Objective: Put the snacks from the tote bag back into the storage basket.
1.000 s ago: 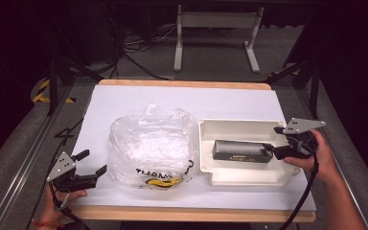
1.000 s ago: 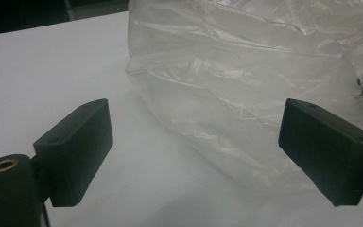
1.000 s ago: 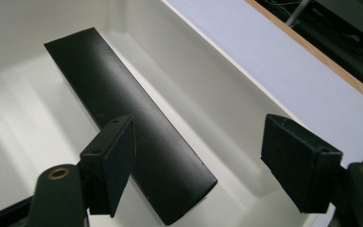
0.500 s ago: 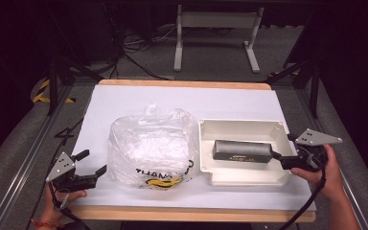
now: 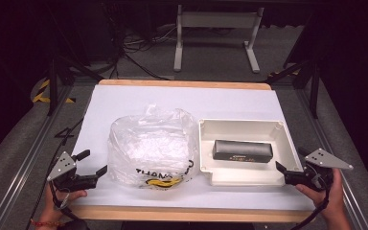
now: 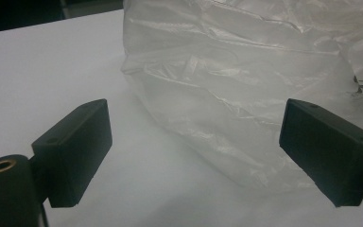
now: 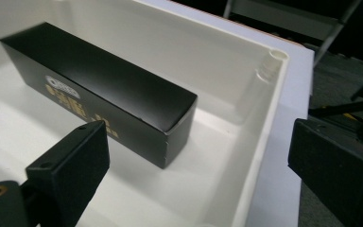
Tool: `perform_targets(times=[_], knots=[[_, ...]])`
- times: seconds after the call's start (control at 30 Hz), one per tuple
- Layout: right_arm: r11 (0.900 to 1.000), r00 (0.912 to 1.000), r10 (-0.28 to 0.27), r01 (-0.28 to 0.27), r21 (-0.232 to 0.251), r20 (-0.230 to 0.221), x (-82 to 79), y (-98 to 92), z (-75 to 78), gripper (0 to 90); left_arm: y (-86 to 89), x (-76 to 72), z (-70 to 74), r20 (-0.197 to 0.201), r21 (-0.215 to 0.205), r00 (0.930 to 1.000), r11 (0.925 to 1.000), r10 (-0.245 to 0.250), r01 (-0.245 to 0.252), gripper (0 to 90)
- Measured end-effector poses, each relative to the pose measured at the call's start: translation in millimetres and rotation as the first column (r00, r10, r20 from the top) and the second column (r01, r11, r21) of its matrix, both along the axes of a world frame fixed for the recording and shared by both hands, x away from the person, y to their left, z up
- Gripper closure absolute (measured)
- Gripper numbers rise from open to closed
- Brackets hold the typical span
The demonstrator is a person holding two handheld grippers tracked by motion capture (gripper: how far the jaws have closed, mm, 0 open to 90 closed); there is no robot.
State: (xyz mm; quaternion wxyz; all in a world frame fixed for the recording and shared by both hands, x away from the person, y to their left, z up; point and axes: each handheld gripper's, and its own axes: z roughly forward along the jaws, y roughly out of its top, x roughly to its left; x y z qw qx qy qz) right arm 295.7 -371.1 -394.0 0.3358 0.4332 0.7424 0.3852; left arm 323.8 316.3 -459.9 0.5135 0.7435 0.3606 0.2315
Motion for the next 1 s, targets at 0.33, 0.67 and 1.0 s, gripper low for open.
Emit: perform_targets(times=[0.33, 0.67, 1.0], knots=[[0.995, 0.9951, -0.070, 0.065, 0.075, 0.070, -14.8, -8.6, -26.7, 6.5, 1.3, 0.0, -0.4, 0.001, -0.019, 1.0000, 0.9998, -0.003, 0.003, 10.9], [0.995, 0.9963, -0.059, 0.053, 0.084, 0.063, -15.1, -12.9, -46.4, 6.5, 3.3, 0.0, -0.1, -0.001, -0.029, 1.0000, 0.9996, -0.005, 0.005, 10.7], [0.996, 0.9967, -0.055, 0.051, 0.070, 0.060, -14.3, -12.3, -48.5, 6.5, 3.3, -1.4, -0.3, 0.010, -0.035, 0.9999, 0.9994, -0.005, 0.005, 10.8]])
